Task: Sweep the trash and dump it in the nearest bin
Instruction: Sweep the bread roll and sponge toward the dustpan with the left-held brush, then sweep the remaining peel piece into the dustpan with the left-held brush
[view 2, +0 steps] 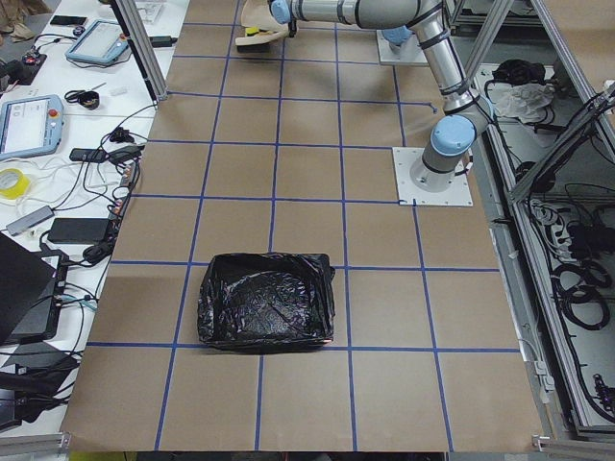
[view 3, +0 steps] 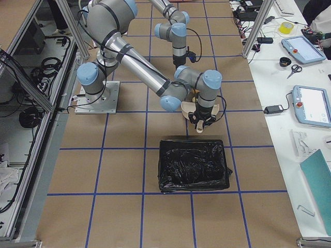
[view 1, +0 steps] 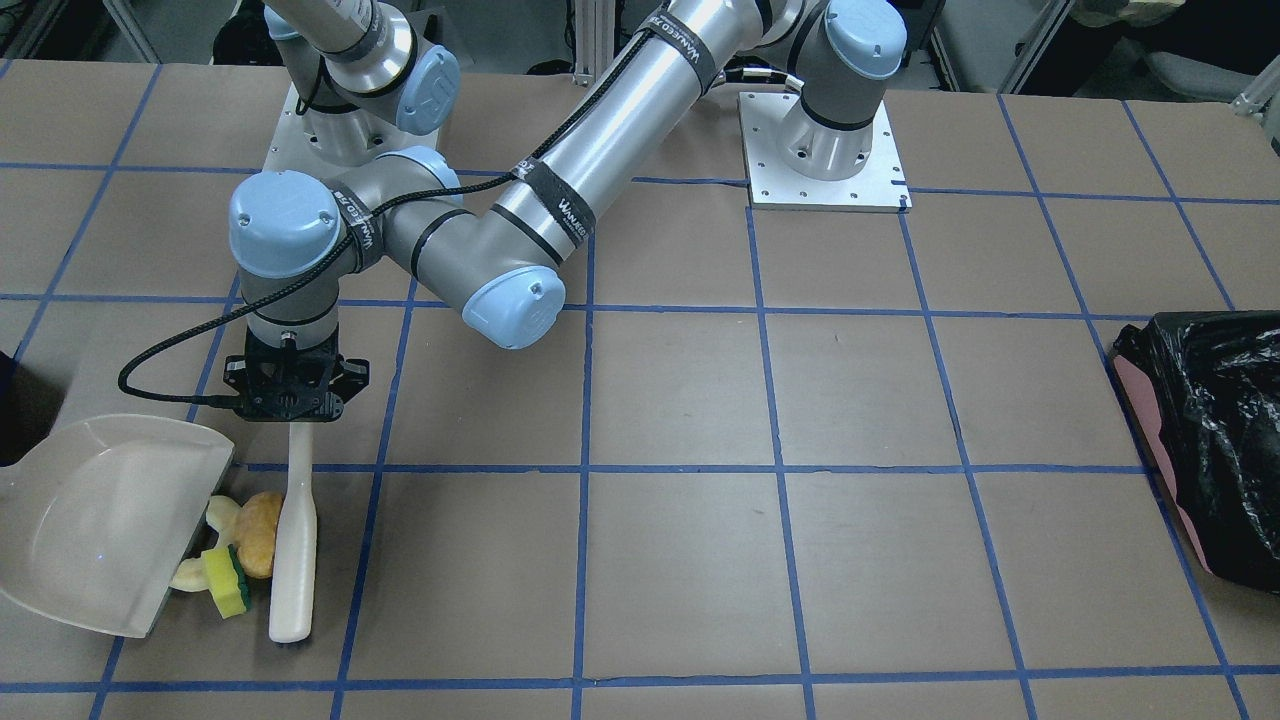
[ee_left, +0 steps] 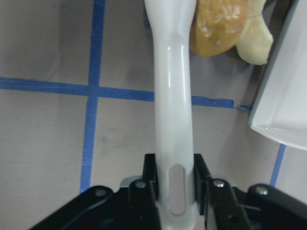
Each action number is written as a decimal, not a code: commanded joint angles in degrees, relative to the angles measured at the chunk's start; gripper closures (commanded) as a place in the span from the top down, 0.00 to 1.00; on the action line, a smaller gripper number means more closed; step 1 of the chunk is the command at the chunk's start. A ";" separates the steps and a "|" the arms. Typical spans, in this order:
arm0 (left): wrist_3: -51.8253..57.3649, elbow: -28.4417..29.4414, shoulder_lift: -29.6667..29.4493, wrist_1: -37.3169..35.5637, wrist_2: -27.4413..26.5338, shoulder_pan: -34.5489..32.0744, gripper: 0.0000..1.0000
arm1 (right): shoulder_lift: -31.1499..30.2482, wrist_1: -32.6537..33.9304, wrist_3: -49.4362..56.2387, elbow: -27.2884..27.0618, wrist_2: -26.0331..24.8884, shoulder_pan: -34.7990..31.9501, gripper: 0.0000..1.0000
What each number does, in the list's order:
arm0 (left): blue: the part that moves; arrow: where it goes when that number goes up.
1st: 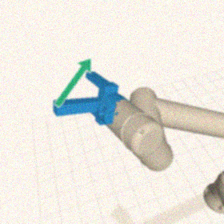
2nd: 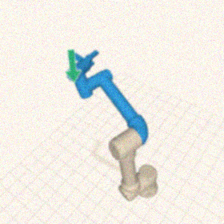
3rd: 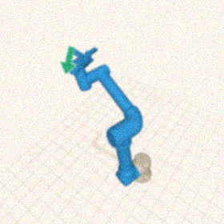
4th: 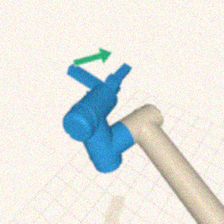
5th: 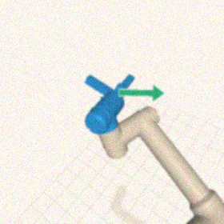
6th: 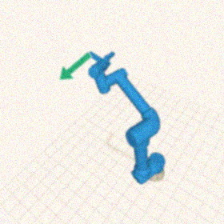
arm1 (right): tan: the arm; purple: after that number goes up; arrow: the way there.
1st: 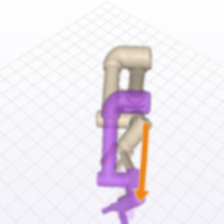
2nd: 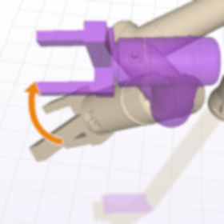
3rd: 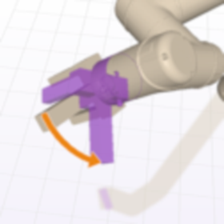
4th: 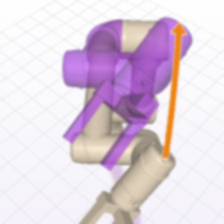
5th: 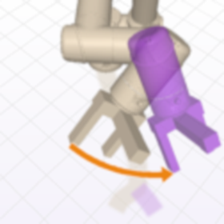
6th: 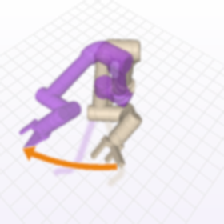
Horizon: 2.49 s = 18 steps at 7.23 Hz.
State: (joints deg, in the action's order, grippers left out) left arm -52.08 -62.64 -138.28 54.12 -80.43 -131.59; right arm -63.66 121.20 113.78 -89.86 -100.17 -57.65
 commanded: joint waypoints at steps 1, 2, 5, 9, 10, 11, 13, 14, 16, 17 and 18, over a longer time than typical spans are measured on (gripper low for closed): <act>-2.32 2.76 -2.07 -2.88 0.27 -1.39 0.00 | 0.38 0.01 0.30 -0.14 0.15 0.00 0.00; -4.33 5.92 -3.38 -2.97 2.45 -1.57 0.00 | 0.29 0.01 0.30 0.21 0.15 0.00 0.00; -7.50 11.39 -7.34 -3.41 3.08 -4.02 0.00 | 0.38 0.01 0.13 -0.05 0.24 0.00 0.00; -11.74 15.45 -6.31 -2.63 5.90 -5.52 0.00 | 1.26 0.01 -0.40 -0.05 0.24 0.00 0.00; -9.21 13.18 -4.12 0.95 5.46 -5.44 0.00 | 1.26 0.01 -0.49 -0.05 0.24 0.08 0.00; -3.70 10.02 -1.40 3.86 3.19 -4.74 0.00 | 1.34 0.09 -0.58 -0.14 0.24 0.09 0.00; 5.27 8.15 0.73 13.25 -1.03 -1.41 0.00 | 0.82 0.18 -0.75 0.47 -0.72 0.09 0.00; 9.32 7.97 0.47 14.51 -2.79 -0.26 0.00 | 0.82 0.18 -0.75 0.47 -0.82 0.09 0.00; 17.76 9.02 -1.37 15.66 -2.89 1.68 0.00 | 0.64 0.18 -0.93 0.21 -0.82 0.09 0.00; 19.37 9.11 -3.03 15.66 -2.89 1.68 0.00 | 0.64 0.18 -1.19 -0.14 -0.82 0.09 0.00; 20.60 9.29 -3.74 15.75 -2.81 1.68 0.00 | 0.55 0.09 -2.58 -0.32 -0.73 0.09 0.00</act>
State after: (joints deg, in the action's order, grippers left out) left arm -33.54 -53.56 -140.82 69.72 -83.26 -130.02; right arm -63.03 121.36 112.37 -89.90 -100.98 -57.57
